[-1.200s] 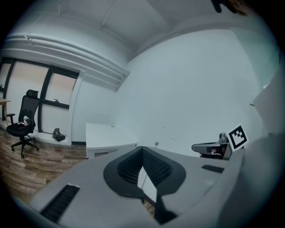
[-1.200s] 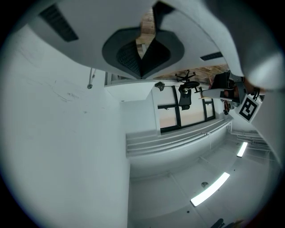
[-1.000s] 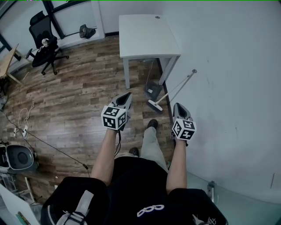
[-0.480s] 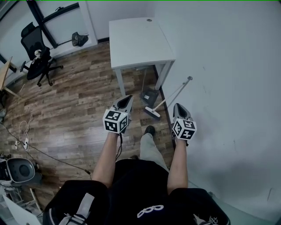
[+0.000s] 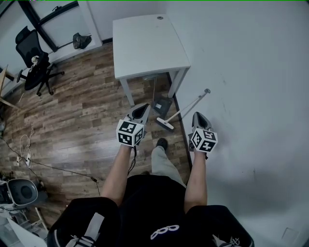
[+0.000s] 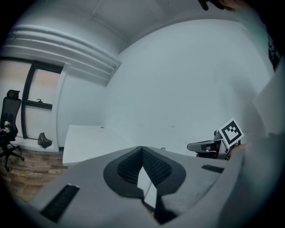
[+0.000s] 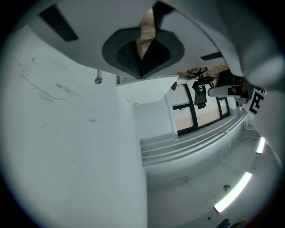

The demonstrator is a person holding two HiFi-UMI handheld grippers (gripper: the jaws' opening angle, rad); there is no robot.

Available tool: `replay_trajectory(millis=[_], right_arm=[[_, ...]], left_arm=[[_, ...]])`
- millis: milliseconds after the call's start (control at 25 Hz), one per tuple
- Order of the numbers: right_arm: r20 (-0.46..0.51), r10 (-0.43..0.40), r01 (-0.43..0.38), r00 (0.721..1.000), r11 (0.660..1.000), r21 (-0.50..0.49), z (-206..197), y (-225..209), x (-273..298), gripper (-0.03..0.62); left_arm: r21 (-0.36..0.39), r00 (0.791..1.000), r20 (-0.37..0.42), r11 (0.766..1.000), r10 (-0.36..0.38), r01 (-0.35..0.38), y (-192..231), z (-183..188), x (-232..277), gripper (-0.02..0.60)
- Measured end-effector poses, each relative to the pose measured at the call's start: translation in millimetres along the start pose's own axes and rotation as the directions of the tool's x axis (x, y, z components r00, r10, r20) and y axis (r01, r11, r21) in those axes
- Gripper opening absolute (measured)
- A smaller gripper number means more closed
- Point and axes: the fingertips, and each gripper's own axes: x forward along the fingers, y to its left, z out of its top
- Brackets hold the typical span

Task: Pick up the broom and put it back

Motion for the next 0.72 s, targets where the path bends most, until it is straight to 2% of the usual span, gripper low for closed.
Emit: replay_trajectory(millis=[200, 360, 520, 720], right_arm=[[-0.015, -0.007, 0.008, 1.000, 1.000, 0.017, 5.6, -18.4, 22.0, 0.025], [-0.006, -0.007, 0.008, 1.000, 0.998, 0.068, 12.3, -36.4, 39.5, 0.025], [-0.005, -0.009, 0.010, 1.000, 0.999, 0.040, 20.6, -44.3, 54.2, 0.025], [0.000, -0.004, 0.004, 1.000, 0.999, 0.049, 24.0, -54.2, 74.6, 0.025]], left_arm=[[0.008, 1.000, -0.012, 1.000, -0.007, 0.007, 3.0, 4.6, 30.2, 0.011], [0.012, 1.000, -0.027, 1.000, -0.014, 0.014, 2.1, 2.7, 54.2, 0.011], [0.017, 0.999, -0.034, 1.000, -0.016, 0.017, 1.1, 5.0, 72.1, 0.011], [0.023, 0.998, -0.058, 0.999, -0.036, 0.038, -2.9, 1.8, 97.1, 0.011]])
